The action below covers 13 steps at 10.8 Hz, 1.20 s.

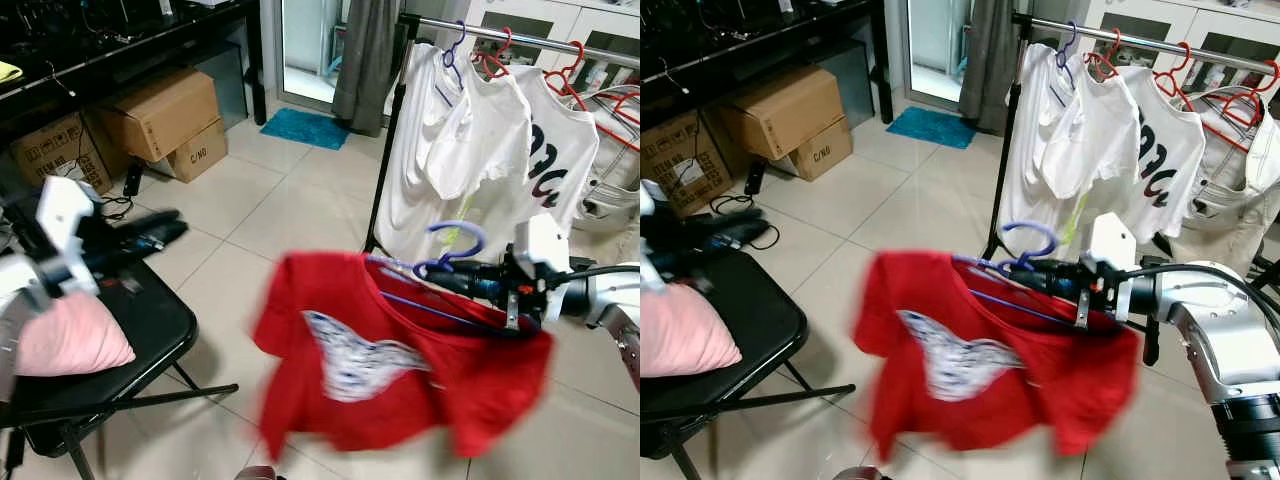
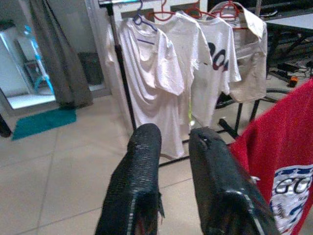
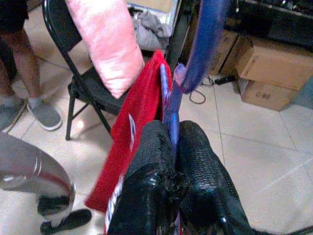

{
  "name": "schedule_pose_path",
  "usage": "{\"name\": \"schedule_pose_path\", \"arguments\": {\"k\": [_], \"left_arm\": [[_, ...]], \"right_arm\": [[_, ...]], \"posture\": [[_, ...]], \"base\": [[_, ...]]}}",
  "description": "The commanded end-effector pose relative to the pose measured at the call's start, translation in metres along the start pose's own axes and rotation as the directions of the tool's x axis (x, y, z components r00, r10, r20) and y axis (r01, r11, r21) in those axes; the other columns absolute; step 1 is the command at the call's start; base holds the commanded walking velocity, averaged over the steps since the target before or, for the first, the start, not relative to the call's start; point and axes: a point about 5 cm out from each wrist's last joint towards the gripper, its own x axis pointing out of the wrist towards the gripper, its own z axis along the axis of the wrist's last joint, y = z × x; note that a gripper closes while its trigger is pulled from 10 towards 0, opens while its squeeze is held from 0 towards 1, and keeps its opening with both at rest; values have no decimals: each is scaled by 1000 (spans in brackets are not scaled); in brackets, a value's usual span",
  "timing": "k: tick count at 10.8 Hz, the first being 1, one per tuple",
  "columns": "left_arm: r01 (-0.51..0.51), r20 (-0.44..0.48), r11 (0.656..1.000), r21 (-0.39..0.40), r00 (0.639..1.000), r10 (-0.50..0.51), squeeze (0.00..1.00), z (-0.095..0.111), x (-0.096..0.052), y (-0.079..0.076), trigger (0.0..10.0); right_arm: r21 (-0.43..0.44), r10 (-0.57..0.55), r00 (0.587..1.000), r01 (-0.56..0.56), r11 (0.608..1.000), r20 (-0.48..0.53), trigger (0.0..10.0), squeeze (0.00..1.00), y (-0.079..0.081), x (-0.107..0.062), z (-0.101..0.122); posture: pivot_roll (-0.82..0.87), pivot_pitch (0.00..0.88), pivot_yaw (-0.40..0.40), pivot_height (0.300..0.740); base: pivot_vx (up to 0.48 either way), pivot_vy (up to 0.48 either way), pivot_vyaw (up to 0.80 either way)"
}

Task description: Hang hanger

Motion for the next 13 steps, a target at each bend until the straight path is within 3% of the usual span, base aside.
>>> {"name": "schedule_pose_path", "arguments": {"k": [1, 2, 3, 5, 7, 8, 9, 10, 11, 12, 13], "left_arm": [[8, 24, 1000, 18, 1000, -9, 655, 10, -1, 2, 10000], [52, 105, 998, 32, 993, -55, 0, 41, 15, 0, 10000], [160, 134, 987, 34, 978, -163, 1000, 56, 38, -11, 10000], [390, 138, 920, 38, 910, -392, 1000, 62, 74, -39, 10000], [533, 64, 846, -9, 845, -531, 1000, 52, 105, -51, 10000], [559, 51, 829, -25, 828, -558, 1000, 50, 109, -53, 10000], [678, -10, 734, -44, 734, -679, 0, 44, 124, -68, 10000], [707, -25, 706, -51, 706, -708, 0, 43, 127, -72, 10000], [759, -39, 645, -92, 644, -764, 0, 40, 134, -79, 10000], [785, -57, 609, -109, 607, -793, 0, 36, 140, -84, 10000], [799, -159, 596, -71, 581, -798, 0, 22, 154, -94, 10000]], "right_arm": [[-41, -3, 1000, 2, 999, -6, 10000, 0, -4, -1, 9], [-65, -37, 996, 32, 997, -85, 10000, 0, -9, 6, 5], [-99, -31, 992, 19, 995, -122, 10000, 0, -10, 13, 7], [-149, 12, 991, -32, 988, -132, 10000, 0, -6, 22, 16], [-184, 76, 987, -101, 978, -140, 10000, 0, 3, 29, 24], [-190, 85, 986, -111, 975, -142, 10000, 0, 5, 30, 25], [-204, 114, 984, -141, 969, -137, 10000, 0, 12, 36, 31], [-207, 118, 984, -145, 968, -136, 10000, 0, 13, 37, 32], [-210, 121, 983, -148, 966, -139, 10000, 0, 14, 38, 33], [-211, 122, 982, -150, 966, -141, 10000, 0, 15, 38, 33], [-214, 127, 981, -156, 964, -146, 10000, 0, 19, 41, 35]], "posture": [[111, 10, 0, 740], [126, 0, -15, 740], [130, 0, -19, 740], [135, 0, -19, 740], [135, 0, -11, 740], [134, 0, -9, 740], [123, 0, 3, 740], [119, 3, 9, 740], [112, 7, 21, 740], [109, 8, 25, 740], [98, 11, 34, 740]], "base": [[0, 0, 0], [0, 0, 0], [0, 0, 0], [0, 0, 0], [0, 0, 0], [0, 0, 0], [0, 0, 0], [0, 0, 0], [0, 0, 0], [0, 0, 0], [0, 0, 0]]}}
